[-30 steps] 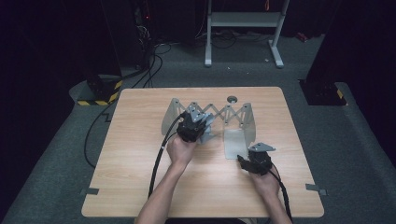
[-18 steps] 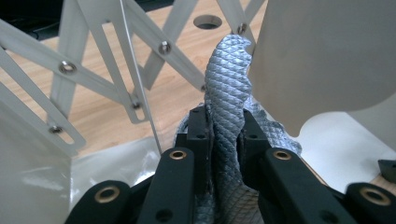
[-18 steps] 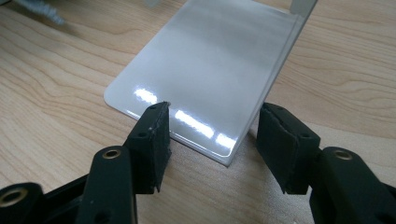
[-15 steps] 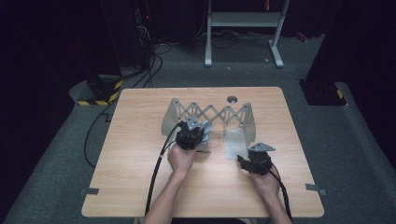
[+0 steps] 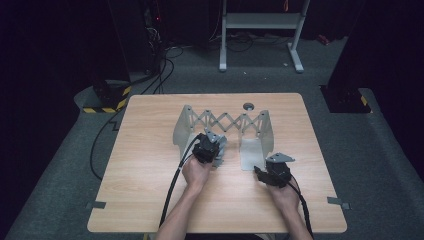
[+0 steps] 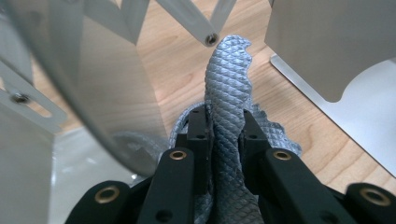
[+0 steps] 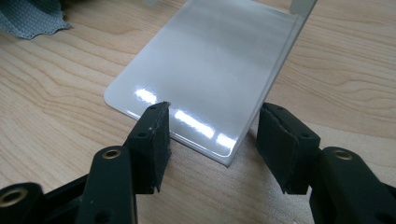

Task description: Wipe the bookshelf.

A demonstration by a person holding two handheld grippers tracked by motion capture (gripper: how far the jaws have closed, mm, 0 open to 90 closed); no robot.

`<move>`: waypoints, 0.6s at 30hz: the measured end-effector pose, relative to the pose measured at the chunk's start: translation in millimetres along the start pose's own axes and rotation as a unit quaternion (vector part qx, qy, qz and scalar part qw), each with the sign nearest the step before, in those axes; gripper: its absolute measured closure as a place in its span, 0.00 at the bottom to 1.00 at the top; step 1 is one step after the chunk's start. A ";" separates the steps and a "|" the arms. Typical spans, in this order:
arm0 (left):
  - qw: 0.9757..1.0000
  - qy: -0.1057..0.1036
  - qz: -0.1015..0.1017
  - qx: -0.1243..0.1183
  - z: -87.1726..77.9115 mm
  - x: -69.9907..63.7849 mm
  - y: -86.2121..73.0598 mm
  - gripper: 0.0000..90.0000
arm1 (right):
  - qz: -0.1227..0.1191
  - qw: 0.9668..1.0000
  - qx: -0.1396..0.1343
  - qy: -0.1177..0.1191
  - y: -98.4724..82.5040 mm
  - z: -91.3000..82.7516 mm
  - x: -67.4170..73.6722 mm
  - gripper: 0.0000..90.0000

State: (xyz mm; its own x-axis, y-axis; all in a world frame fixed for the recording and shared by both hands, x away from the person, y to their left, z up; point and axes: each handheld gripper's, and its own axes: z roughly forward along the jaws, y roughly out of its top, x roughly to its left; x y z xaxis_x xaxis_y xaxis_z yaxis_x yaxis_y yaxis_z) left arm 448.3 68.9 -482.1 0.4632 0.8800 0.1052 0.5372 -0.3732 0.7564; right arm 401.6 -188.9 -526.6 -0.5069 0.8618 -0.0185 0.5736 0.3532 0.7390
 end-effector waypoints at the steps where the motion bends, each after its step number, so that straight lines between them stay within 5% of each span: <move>1: 1.000 0.000 0.004 -0.001 -2.2 -0.4 2.3 0.88 | 0.000 1.000 0.000 0.000 0.0 0.0 0.0 0.50; 8: 0.999 0.007 0.022 -0.031 -25.4 -3.5 20.6 0.88 | 0.000 1.000 0.000 0.000 0.0 -0.1 -0.2 0.50; 18: 0.999 0.015 0.037 -0.035 -44.5 1.4 46.0 0.88 | 0.002 1.000 0.001 0.001 -0.1 -0.2 -0.3 0.50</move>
State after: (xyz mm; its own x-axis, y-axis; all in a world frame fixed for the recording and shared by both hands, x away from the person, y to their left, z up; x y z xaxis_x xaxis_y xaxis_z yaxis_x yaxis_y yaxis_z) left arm 442.2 66.0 -418.5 0.4775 0.8597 0.1813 0.4513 -0.4170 0.7889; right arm 401.6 -189.3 -526.6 -0.5061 0.8624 -0.0142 0.5764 0.3504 0.7383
